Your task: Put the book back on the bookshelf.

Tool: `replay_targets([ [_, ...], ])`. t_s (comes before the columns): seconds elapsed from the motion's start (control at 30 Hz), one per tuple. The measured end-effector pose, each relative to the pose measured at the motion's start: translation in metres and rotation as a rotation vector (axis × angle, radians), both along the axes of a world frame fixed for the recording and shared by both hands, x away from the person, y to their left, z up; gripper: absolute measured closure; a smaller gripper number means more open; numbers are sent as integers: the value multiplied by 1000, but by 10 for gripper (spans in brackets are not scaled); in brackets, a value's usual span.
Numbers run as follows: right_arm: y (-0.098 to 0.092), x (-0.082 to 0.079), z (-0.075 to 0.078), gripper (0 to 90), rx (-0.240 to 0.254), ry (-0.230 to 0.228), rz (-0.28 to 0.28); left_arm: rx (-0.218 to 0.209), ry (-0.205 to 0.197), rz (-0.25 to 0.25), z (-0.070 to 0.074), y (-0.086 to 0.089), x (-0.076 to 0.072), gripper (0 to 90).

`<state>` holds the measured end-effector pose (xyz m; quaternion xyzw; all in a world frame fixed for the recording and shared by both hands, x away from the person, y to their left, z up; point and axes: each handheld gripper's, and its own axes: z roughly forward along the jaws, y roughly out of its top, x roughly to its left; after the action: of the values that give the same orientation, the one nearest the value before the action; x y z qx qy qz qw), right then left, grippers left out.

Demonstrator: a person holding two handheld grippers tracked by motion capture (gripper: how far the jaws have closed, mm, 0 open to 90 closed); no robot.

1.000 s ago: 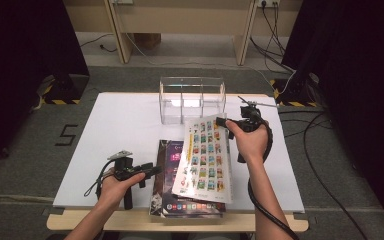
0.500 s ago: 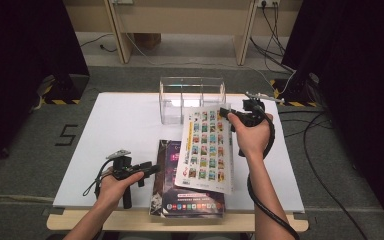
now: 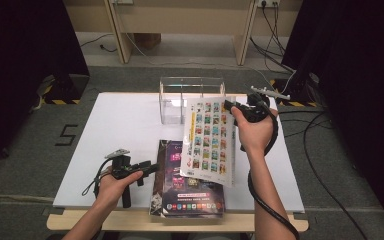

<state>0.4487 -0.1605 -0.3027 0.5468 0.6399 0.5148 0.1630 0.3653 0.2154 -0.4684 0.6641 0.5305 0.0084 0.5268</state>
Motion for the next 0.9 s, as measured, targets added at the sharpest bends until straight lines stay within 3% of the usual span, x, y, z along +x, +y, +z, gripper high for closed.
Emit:
replay_targets([
  [0.2, 0, 5, 10, 741, -23, -32, -19, -3, 2, 3, -1, 2, 0, 450],
  [0.4, -3, 11, 23, 741, -63, -70, -79, -4, 2, 5, -1, 2, 1, 450],
  [0.67, -7, 18, 36, 741, -151, -108, -163, -2, 4, 0, -3, 1, 1, 450],
  [0.9, -9, 23, 45, 741, -139, -127, -180, 0, 6, -1, -3, 1, 1, 450],
])
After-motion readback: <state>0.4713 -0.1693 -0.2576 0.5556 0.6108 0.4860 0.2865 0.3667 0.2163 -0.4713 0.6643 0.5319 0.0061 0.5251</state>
